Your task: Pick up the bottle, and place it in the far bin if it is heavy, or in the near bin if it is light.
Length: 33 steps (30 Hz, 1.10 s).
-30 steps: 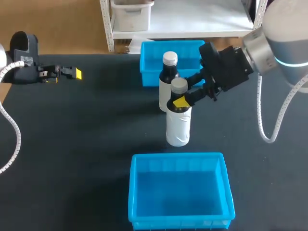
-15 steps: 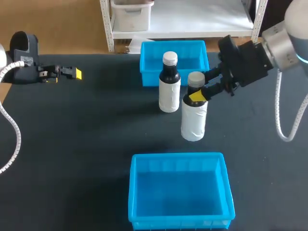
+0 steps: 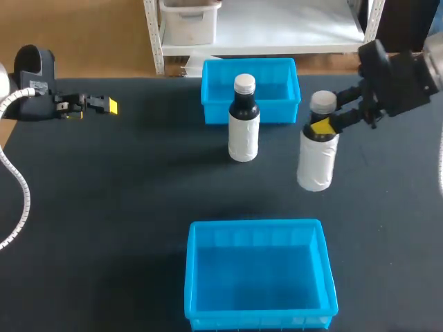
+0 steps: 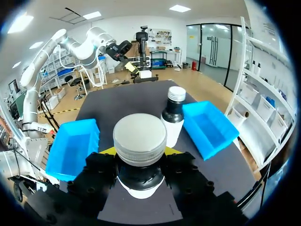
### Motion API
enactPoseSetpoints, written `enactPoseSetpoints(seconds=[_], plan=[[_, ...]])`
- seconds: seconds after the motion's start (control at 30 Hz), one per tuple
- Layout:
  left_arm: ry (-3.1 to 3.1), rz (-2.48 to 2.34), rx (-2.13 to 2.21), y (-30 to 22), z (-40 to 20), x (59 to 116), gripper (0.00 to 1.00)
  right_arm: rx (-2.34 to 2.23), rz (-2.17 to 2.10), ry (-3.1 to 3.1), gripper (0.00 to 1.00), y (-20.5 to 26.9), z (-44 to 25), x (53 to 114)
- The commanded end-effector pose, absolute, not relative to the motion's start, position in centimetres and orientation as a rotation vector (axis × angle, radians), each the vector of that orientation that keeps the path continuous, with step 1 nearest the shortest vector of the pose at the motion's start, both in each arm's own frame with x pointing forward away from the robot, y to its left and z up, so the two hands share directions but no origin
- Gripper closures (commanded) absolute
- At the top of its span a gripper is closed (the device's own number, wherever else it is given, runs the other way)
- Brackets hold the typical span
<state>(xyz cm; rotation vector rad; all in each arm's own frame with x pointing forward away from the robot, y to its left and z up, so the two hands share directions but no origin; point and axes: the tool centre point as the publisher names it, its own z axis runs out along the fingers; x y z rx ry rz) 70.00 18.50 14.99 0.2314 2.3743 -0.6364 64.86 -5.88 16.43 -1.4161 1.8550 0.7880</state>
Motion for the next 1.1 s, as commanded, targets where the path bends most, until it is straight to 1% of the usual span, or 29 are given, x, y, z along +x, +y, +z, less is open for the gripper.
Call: enactPoseSetpoints(seconds=[0.03, 0.23, 0.7, 0.77, 0.93, 1.1], plan=[[2.374, -0.636, 0.231, 18.5, 15.0, 70.0, 0.00, -1.396, 0.765, 1.869, 0.75, -7.8, 17.5, 64.7], [2.374, -0.636, 0.231, 18.5, 15.0, 70.0, 0.00, -1.357, 0.730, 1.884, 0.75, -10.1, 18.7, 66.1], [2.374, -0.636, 0.231, 18.5, 15.0, 70.0, 0.00, -1.319, 0.702, 1.917, 0.77, -12.9, 20.9, 69.1], [2.374, -0.636, 0.231, 18.5, 15.0, 70.0, 0.00, -1.313, 0.691, 1.920, 0.78, -13.1, 21.5, 70.0], [2.374, -0.636, 0.231, 18.5, 15.0, 70.0, 0.00, -1.327, 0.648, 1.913, 0.76, -12.6, 23.3, 72.7], [2.374, -0.636, 0.231, 18.5, 15.0, 70.0, 0.00, -1.351, 0.646, 1.877, 0.76, -11.5, 25.2, 75.8]])
